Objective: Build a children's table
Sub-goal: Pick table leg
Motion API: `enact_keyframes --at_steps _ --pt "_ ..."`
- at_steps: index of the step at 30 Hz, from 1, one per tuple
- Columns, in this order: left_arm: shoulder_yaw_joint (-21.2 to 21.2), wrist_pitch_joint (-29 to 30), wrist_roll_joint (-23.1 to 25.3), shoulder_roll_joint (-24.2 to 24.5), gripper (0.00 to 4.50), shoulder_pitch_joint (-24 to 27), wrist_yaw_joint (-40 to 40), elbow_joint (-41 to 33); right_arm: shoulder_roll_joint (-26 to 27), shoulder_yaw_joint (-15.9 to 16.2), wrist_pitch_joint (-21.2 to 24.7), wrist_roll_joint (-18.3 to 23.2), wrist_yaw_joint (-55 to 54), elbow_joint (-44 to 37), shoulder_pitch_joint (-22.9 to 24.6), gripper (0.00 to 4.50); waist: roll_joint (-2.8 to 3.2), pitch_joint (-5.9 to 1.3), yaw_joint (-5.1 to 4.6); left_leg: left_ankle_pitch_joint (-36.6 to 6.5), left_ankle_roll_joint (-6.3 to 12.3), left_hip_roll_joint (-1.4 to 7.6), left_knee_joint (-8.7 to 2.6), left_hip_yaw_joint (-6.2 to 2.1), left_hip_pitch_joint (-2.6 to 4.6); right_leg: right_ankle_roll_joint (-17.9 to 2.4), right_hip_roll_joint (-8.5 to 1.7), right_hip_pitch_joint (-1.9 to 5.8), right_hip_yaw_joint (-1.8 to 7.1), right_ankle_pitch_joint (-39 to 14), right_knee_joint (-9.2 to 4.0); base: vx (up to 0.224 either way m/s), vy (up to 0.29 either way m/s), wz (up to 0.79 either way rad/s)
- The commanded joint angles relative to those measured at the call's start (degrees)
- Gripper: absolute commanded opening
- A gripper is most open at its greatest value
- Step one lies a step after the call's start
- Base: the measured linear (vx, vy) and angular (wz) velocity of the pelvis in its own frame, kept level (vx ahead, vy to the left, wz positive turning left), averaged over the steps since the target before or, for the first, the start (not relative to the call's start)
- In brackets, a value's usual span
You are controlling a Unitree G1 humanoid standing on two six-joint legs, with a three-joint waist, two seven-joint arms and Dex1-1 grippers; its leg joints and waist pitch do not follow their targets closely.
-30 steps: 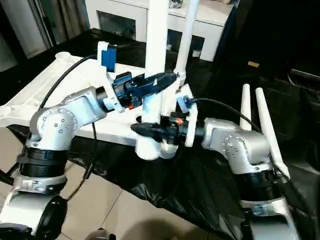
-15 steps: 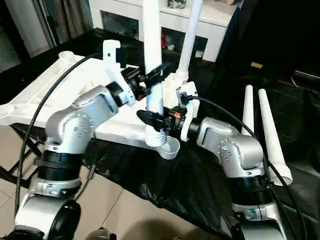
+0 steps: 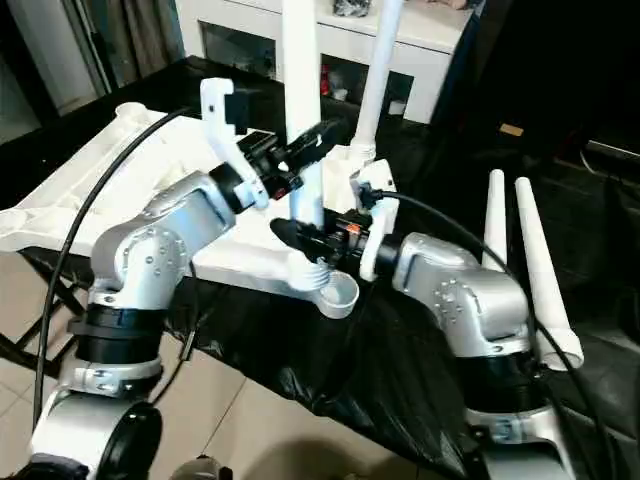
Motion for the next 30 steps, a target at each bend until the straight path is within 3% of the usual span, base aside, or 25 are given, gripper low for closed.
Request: enact_keyframes --at_steps 1,5,15,16,19,27,30 --pt "-1.40 0.10 -0.30 0.46 1.85 -0.34 -2.27 -0.77 -1.32 0.79 0.61 0.79 2.93 0.44 -1.26 3.24 -0.92 -4.55 -0.09 -2.75 1.43 2.11 -3.60 -0.56 0.35 -6.65 -4.77 3.58 3.18 -8.77 -4.26 0.000 0.000 0.00" --pt "-2.31 1.02 -1.50 1.56 1.85 -1.22 -5.33 -0.92 -3.12 2.14 -0.11 -0.81 5.41 3.59 -2.85 3.53 -1.08 -4.60 -0.18 -2.23 1.51 2.04 -3.48 -0.54 0.20 -7.83 -4.90 3.69 3.11 -8.39 -4.06 0.000 0.000 0.00" --pt "-3.86 2.82 -3.41 1.63 1.85 -1.53 -9.83 -2.02 -4.37 4.70 0.22 -1.06 10.80 7.20 -5.00 3.53 -1.23 -4.67 -0.18 -1.88 2.13 2.17 -3.38 -0.48 0.28 -9.08 -4.94 3.73 3.10 -7.45 -3.90 0.000 0.000 0.00" --pt "-3.87 2.88 -3.51 1.68 1.85 -1.51 -10.07 -2.06 -4.26 4.81 0.11 -1.12 10.93 7.28 -5.04 3.25 -1.24 -4.65 -0.18 -1.91 2.10 2.15 -3.39 -0.49 0.26 -9.07 -4.93 3.75 3.09 -7.49 -3.91 0.000 0.000 0.00" --pt "-3.92 2.97 -3.72 1.67 1.85 -1.56 -10.38 -1.97 -4.22 5.03 -0.11 -1.20 11.43 7.67 -5.14 3.18 -1.24 -4.67 -0.16 -1.78 1.99 2.15 -3.39 -0.50 0.27 -9.11 -4.93 3.75 3.08 -7.56 -3.88 0.000 0.000 0.00" --pt "-4.22 3.18 -3.69 2.28 1.85 -2.01 -11.78 -1.37 -4.74 5.68 -0.02 -1.68 13.03 7.73 -4.91 2.32 -1.09 -4.68 -0.15 -1.80 2.08 2.18 -3.39 -0.54 0.30 -9.02 -4.90 3.73 3.08 -7.57 -3.89 0.000 0.000 0.00" --pt "-4.40 3.16 -3.70 2.54 1.85 -2.16 -12.24 -1.10 -4.94 6.03 -0.08 -1.79 13.21 7.60 -4.77 2.27 -1.08 -4.71 -0.15 -1.86 1.95 2.19 -3.37 -0.54 0.30 -9.12 -4.89 3.76 3.08 -7.23 -3.88 0.000 0.000 0.00"
